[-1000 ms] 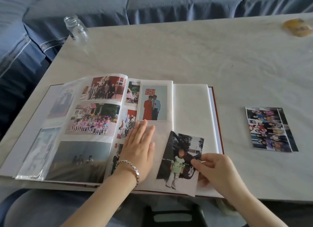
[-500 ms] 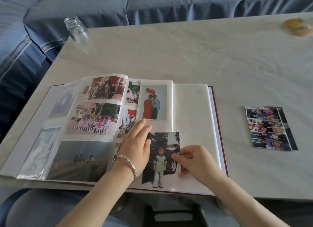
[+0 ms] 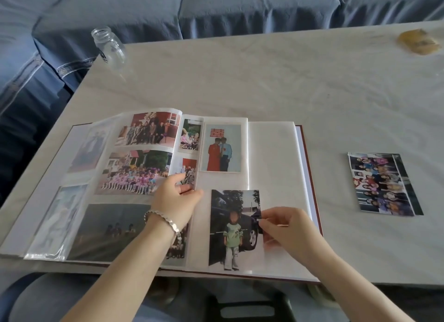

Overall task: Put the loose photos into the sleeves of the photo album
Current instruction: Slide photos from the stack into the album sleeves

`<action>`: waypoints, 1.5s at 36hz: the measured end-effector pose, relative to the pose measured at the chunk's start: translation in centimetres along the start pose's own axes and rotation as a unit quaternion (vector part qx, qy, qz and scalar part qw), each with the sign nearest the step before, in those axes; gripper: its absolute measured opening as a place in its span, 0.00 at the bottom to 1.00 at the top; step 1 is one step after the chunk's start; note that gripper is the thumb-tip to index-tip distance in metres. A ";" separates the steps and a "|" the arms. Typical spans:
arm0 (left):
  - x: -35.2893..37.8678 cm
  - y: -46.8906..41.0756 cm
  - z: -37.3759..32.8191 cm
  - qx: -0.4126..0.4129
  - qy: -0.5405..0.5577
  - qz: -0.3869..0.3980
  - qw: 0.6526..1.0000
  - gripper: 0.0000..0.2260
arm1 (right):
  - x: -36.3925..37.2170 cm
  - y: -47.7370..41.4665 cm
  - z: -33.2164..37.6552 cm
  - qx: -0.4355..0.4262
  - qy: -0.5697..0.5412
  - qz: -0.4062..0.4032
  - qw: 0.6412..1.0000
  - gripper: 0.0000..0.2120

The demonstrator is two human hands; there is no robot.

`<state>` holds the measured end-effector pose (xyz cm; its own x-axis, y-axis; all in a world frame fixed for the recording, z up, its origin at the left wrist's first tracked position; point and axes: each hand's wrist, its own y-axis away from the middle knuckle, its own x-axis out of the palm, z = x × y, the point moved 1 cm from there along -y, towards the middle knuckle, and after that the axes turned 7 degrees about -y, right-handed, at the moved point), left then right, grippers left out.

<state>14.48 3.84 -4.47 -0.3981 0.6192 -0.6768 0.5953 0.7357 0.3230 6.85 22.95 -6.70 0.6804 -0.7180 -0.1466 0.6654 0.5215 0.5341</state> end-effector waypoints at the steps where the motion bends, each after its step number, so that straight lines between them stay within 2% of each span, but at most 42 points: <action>1: -0.2 -0.1 -0.1 0.000 -0.008 0.008 1.000 0.24 | 0.0 0.1 0.0 -0.001 -0.001 -0.001 1.000 0.07; 4: -0.6 -0.2 -0.3 0.013 -0.041 0.029 0.999 0.11 | 0.1 0.2 0.0 -0.003 -0.001 -0.006 1.000 0.09; 8: -1.1 -0.4 -0.2 0.015 -0.077 0.040 0.996 0.16 | 0.2 0.2 0.0 0.002 -0.010 -0.012 1.000 0.08; 15: -0.7 0.5 -0.3 0.047 -0.106 0.046 0.992 0.12 | 0.2 0.3 -0.2 0.006 -0.033 -0.029 0.999 0.06; 20: -1.0 0.9 0.1 0.047 -0.075 0.054 0.995 0.11 | 0.3 0.3 -0.2 0.010 -0.042 -0.033 0.999 0.07; 23: -0.9 0.9 0.6 -0.001 -0.004 0.073 0.997 0.06 | 0.7 0.3 -0.1 0.018 -0.055 -0.035 0.998 0.07; 29: -0.6 1.2 0.7 -0.058 0.083 0.076 0.992 0.06 | 2.0 0.4 0.6 -0.007 -0.001 0.006 1.000 0.06; 35: -0.5 1.4 1.1 -0.080 0.165 0.083 0.980 0.07 | 1.5 0.3 1.9 0.077 -0.100 0.041 0.991 0.06; 43: -0.4 1.4 0.9 -0.073 0.155 0.086 0.981 0.08 | 1.9 0.0 1.3 0.065 -0.110 -0.018 0.992 0.04; 47: -0.4 1.3 1.2 -0.074 0.138 0.080 0.984 0.08 | 2.1 -0.1 1.1 0.034 -0.061 -0.041 0.997 0.05; 54: -0.1 1.2 1.4 -0.069 0.108 0.065 0.990 0.05 | 1.8 -0.4 0.8 0.024 -0.021 -0.031 0.999 0.06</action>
<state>16.18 4.25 -4.90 -0.4729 0.7445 -0.4712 0.5561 0.6670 0.4959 7.60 21.11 -6.53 0.6244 -0.7674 -0.1461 0.6895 0.4535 0.5648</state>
